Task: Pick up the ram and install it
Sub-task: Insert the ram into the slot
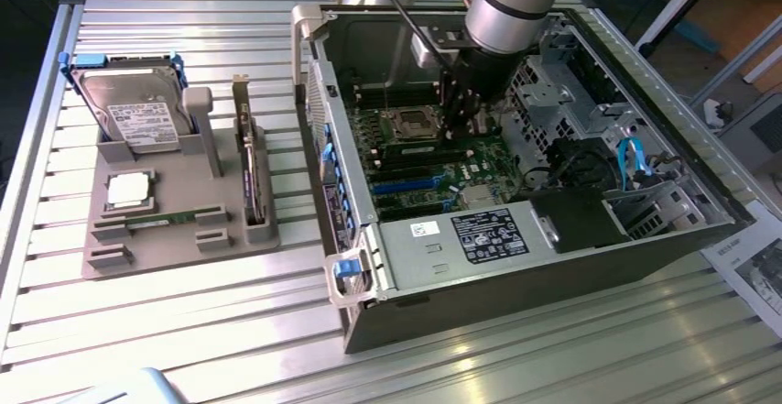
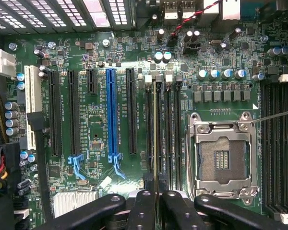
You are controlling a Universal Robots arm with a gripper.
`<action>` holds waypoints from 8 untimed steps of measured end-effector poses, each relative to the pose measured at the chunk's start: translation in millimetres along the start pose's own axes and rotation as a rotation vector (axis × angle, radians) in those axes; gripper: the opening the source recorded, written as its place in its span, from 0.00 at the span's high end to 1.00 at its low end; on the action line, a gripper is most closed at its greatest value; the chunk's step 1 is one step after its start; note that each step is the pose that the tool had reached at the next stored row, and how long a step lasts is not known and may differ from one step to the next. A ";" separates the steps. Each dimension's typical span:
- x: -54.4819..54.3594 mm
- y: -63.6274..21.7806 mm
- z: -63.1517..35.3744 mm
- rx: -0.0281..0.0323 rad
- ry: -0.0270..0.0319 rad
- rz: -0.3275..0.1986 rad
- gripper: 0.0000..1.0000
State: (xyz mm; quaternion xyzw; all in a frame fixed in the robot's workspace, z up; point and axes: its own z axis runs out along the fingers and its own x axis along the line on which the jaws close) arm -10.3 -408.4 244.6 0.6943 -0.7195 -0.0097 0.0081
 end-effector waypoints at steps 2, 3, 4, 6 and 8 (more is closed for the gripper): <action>0.2 0.2 0.5 -0.0001 0.0002 0.000 0.88; 0.3 0.2 0.8 -0.0001 0.0002 0.000 0.88; 0.3 0.2 0.9 -0.0001 0.0003 0.000 0.88; 0.3 0.2 0.9 -0.0001 0.0004 0.000 0.88; 0.3 0.2 1.0 -0.0001 0.0003 0.000 0.88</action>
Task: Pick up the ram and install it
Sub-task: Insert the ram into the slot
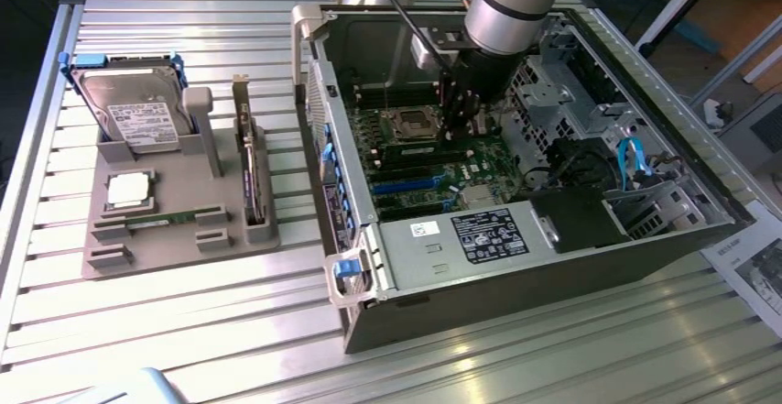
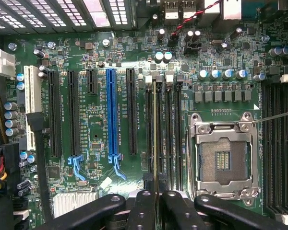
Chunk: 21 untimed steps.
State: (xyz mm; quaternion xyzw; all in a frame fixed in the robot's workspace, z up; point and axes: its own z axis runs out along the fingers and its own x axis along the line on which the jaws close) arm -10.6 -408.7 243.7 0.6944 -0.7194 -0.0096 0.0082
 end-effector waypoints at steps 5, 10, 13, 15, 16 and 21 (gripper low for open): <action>0.0 -0.1 0.0 -0.0014 0.0004 -0.016 0.88; 0.0 -0.2 1.7 -0.0014 0.0004 -0.016 0.88; 0.0 -0.3 3.4 -0.0014 0.0004 -0.016 0.88; 0.1 -0.3 4.4 -0.0014 0.0004 -0.016 0.88; 0.1 -0.3 4.9 -0.0014 0.0005 -0.016 0.88; 0.1 -0.3 5.9 -0.0014 0.0005 -0.016 0.88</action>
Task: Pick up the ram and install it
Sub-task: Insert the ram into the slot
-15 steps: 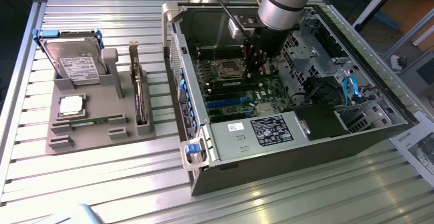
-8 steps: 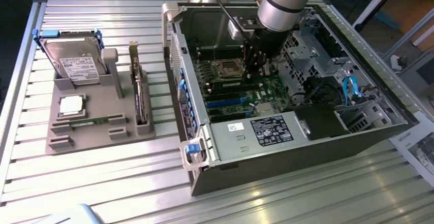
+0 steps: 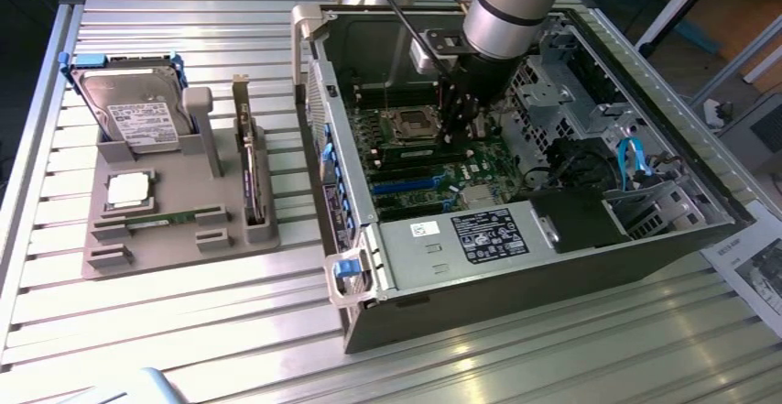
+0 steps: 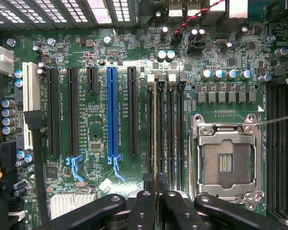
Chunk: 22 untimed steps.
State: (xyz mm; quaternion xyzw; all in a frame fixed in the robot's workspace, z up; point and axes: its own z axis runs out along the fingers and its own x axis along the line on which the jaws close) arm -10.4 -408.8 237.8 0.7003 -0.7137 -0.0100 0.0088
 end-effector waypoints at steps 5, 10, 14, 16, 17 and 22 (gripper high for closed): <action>0.0 0.0 0.0 0.0000 -0.0001 0.000 0.88; 0.4 -0.2 -0.5 -0.0027 0.0000 -0.001 0.88; 0.3 -0.2 -3.3 -0.0079 0.0000 -0.001 0.88; 0.3 -0.2 -3.3 -0.0080 0.0000 -0.001 0.88; 0.3 -0.3 -3.3 -0.0080 0.0000 -0.001 0.88; 0.5 -2.3 -3.4 -0.0080 0.0001 -0.002 0.88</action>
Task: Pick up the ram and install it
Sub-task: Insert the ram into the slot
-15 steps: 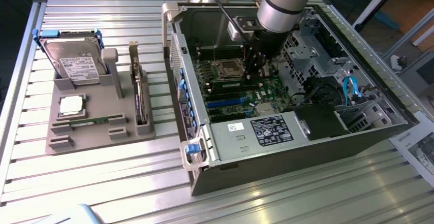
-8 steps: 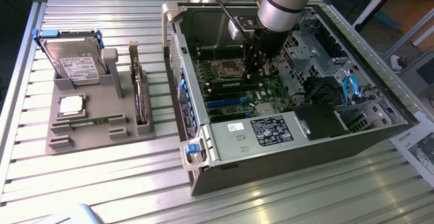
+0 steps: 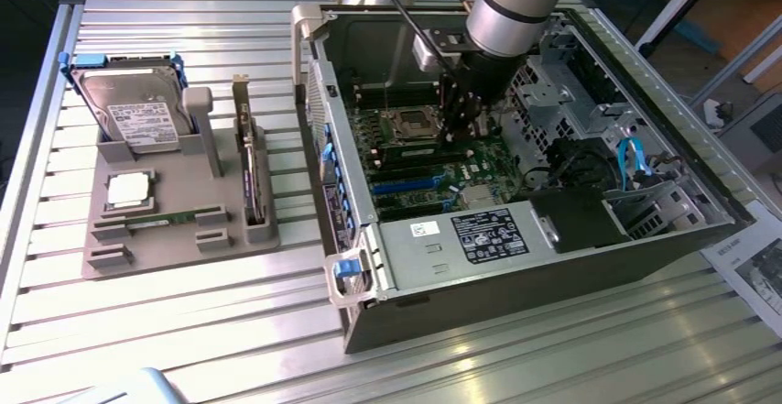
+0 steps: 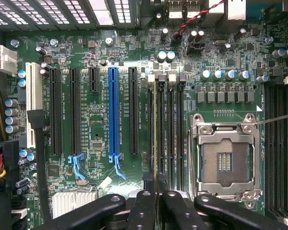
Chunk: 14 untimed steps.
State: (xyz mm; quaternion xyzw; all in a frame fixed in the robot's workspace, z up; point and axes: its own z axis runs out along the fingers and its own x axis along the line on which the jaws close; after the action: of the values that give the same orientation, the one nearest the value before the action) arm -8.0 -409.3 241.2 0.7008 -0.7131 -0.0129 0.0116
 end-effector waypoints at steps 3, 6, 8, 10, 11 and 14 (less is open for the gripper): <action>0.0 0.0 0.0 0.0000 0.0002 -0.004 0.88; 0.1 0.0 0.0 -0.0001 0.0009 -0.022 0.88; 0.1 0.0 0.0 -0.0001 0.0008 -0.022 0.88; 0.1 -0.1 0.6 0.0004 0.0005 -0.022 0.88; 0.1 0.0 0.7 0.0005 0.0007 -0.023 0.88; 0.1 0.2 1.1 0.0009 0.0008 -0.018 0.88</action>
State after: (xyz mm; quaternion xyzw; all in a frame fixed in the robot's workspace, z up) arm -8.3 -409.4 240.1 0.7073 -0.7067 -0.0124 0.0115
